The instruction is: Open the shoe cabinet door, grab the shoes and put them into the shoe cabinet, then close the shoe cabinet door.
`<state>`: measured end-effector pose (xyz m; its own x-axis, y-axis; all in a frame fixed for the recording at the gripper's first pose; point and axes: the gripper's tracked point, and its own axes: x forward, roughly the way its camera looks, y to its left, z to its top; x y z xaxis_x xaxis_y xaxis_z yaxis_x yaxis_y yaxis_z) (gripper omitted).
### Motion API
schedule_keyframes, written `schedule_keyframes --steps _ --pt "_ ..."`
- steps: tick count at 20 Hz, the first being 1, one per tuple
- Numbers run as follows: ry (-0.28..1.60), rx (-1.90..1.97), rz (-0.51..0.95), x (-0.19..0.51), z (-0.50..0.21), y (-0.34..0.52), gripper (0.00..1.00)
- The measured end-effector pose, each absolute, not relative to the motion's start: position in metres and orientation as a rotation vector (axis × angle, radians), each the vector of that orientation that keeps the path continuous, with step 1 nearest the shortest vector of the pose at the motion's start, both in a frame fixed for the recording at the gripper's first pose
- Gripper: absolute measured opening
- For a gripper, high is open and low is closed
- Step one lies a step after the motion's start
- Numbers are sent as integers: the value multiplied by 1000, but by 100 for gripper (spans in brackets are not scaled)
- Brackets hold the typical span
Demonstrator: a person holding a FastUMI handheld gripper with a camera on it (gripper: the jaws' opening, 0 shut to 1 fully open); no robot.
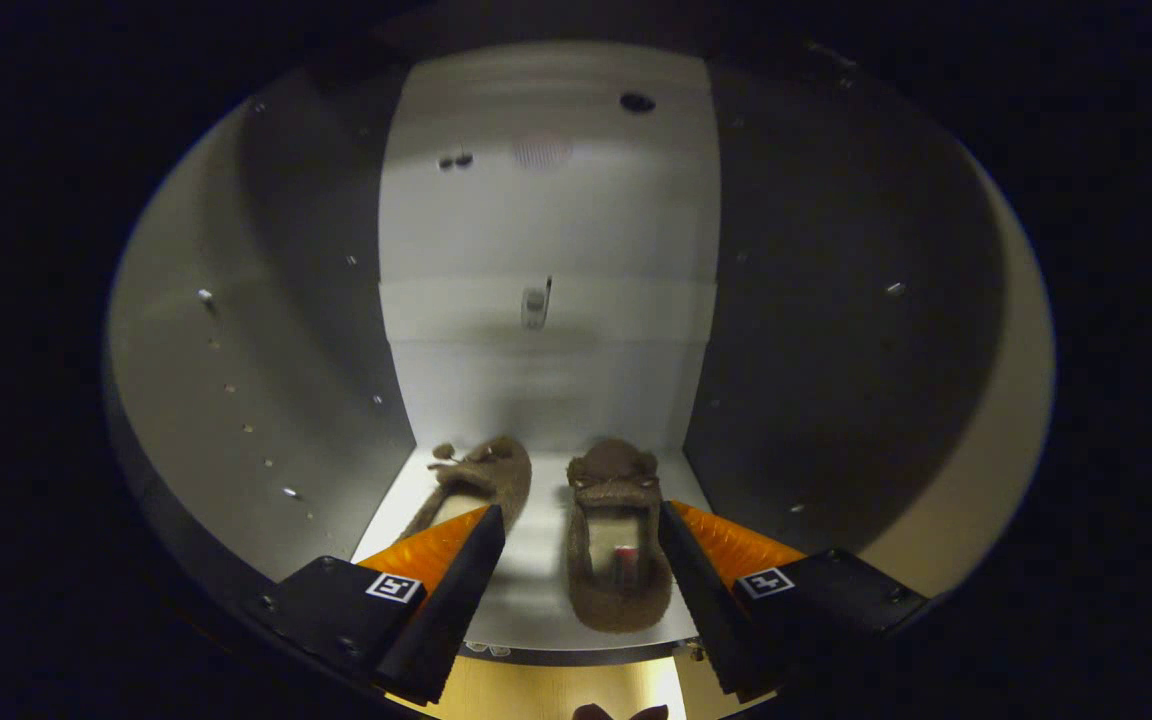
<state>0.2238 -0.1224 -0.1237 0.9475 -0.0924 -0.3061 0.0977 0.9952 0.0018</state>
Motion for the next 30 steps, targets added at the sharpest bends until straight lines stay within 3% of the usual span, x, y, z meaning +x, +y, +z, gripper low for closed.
schedule_keyframes --steps 7,16,24,30 --pt "54 30 -148 95 -51 -116 98" --pt "-11 7 -88 -87 -25 -110 98" --pt "-53 -55 -135 -219 -16 -198 98" --pt "-52 -90 -353 -235 -8 -319 97"
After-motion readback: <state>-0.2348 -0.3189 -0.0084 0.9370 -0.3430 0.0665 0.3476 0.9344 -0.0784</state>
